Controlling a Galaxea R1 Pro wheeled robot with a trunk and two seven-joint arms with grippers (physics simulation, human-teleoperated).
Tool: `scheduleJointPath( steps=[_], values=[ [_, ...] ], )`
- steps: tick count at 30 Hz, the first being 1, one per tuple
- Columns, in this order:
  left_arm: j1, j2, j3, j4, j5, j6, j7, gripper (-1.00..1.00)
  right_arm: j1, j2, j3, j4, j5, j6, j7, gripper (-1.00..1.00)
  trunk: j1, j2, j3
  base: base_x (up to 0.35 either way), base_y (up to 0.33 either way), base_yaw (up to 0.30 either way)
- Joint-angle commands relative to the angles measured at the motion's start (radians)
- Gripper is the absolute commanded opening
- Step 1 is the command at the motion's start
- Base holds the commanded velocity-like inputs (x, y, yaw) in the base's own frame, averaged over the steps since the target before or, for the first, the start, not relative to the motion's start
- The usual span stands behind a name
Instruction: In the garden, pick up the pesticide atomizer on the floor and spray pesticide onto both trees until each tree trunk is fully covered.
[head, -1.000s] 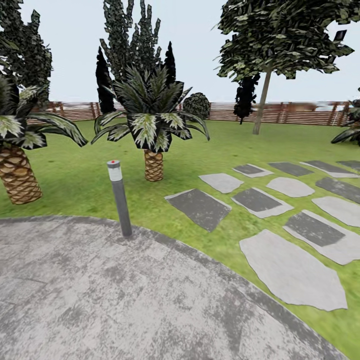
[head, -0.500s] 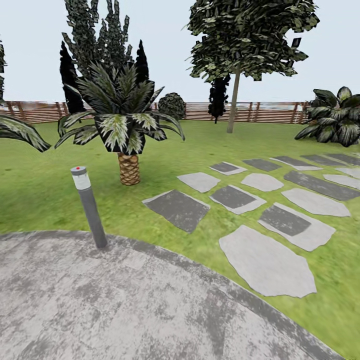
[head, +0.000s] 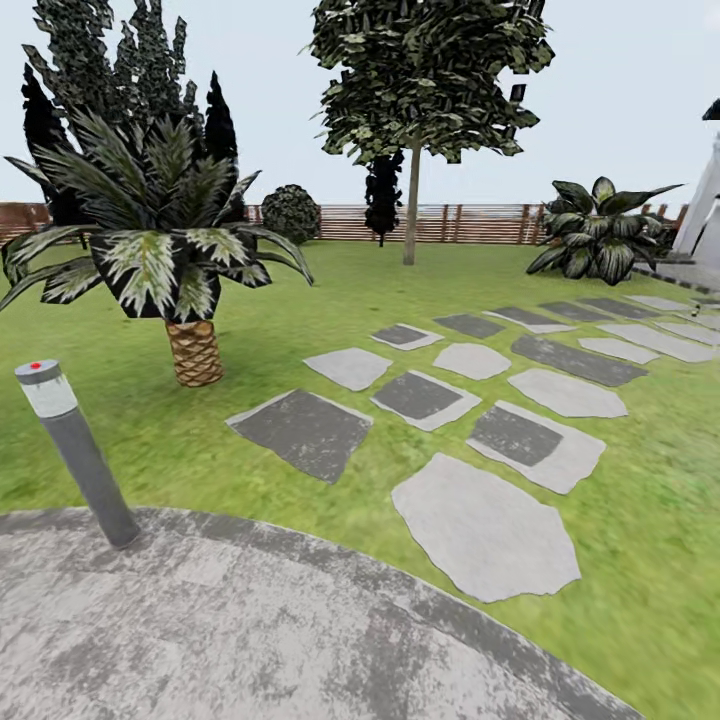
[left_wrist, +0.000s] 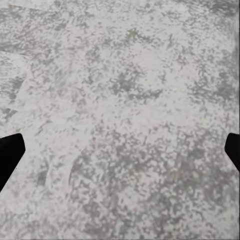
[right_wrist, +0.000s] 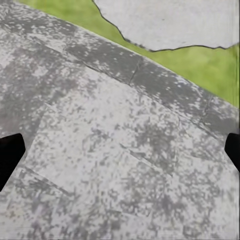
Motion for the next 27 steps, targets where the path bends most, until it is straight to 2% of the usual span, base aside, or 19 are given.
scheduleJointPath(
  steps=[1, 27],
  values=[
    [0.000, 0.000, 0.000, 0.000, 0.000, 0.000, 0.000, 1.00, 0.000, 0.000, 0.000, 0.000, 0.000, 0.000, 0.000, 1.00, 0.000, 0.000, 0.000, 0.283, -0.166, -0.300],
    [0.000, 0.001, 0.001, 0.000, 0.000, 0.002, 0.000, 1.00, 0.000, 0.000, 0.000, 0.000, 0.000, 0.000, 0.000, 1.00, 0.000, 0.000, 0.000, 0.236, -0.216, -0.300]
  ],
)
